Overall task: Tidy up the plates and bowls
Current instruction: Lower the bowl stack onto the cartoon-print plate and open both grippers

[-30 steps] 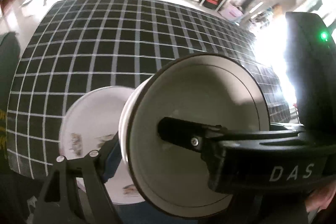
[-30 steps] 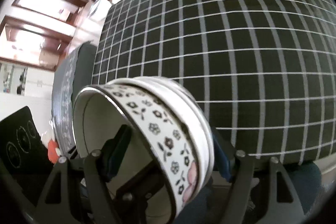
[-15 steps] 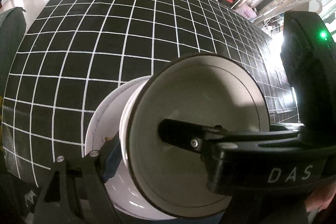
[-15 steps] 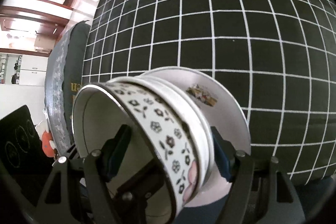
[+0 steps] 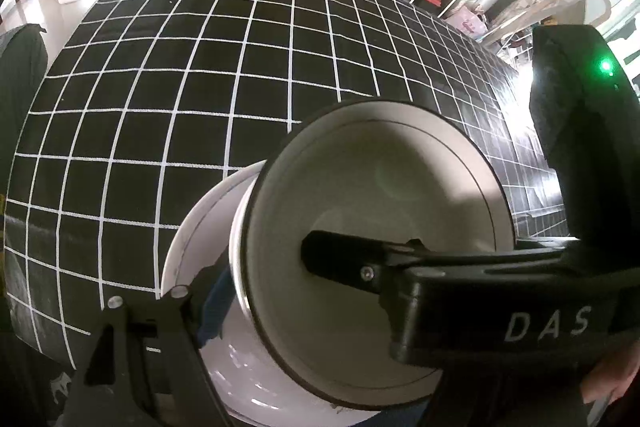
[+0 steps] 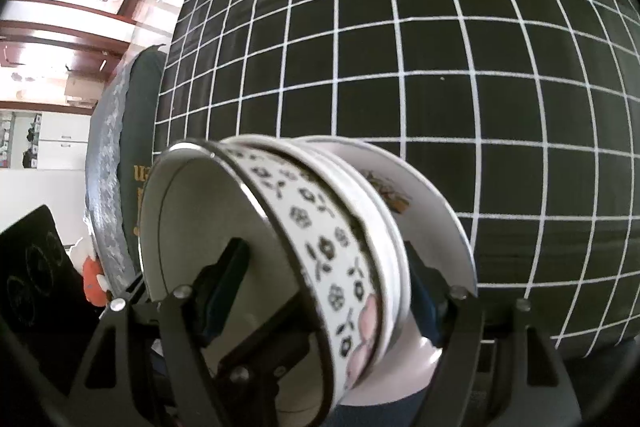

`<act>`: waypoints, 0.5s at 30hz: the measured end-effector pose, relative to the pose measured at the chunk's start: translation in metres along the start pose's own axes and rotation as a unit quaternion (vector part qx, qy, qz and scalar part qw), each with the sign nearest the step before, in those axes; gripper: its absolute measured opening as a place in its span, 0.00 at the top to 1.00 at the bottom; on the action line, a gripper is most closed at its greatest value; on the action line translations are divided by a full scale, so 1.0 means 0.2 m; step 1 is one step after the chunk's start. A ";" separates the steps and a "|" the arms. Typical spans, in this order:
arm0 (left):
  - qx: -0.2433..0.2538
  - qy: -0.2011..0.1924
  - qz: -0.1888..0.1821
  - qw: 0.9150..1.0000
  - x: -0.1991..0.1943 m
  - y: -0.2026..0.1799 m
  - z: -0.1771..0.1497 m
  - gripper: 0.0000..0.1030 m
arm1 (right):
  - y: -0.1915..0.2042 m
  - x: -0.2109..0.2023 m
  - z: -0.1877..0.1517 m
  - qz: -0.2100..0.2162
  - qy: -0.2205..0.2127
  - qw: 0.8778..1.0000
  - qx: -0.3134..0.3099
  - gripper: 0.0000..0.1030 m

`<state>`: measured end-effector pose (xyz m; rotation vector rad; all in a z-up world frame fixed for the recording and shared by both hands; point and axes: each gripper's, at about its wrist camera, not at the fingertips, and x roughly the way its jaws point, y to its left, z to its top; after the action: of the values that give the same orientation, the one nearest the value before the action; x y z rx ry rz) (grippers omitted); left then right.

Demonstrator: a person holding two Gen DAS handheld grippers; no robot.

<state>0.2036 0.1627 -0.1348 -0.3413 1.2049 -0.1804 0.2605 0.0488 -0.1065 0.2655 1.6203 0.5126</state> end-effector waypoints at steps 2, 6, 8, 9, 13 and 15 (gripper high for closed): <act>0.002 -0.001 0.003 1.000 0.00 -0.01 0.00 0.24 | -0.01 0.00 0.00 0.005 0.001 1.000 0.002 0.25; 0.004 0.001 0.006 1.000 0.02 -0.01 0.01 0.24 | -0.03 0.01 0.00 0.015 0.004 1.000 0.010 0.24; 0.003 0.002 0.010 1.000 0.02 0.00 0.02 0.24 | -0.05 0.01 0.00 0.019 0.006 1.000 0.014 0.24; 0.000 0.002 0.008 1.000 0.03 0.00 0.02 0.24 | -0.05 0.01 0.00 0.016 0.005 1.000 0.014 0.23; -0.011 0.002 0.006 1.000 0.01 0.03 0.00 0.24 | -0.04 -0.02 0.00 -0.003 -0.011 1.000 -0.008 0.22; -0.007 0.000 0.013 1.000 0.00 0.03 -0.01 0.24 | -0.05 -0.03 0.00 0.001 -0.012 1.000 -0.007 0.22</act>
<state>0.2016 0.1687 -0.1371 -0.3383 1.2111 -0.1504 0.2620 0.0369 -0.1063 0.2627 1.5938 0.5205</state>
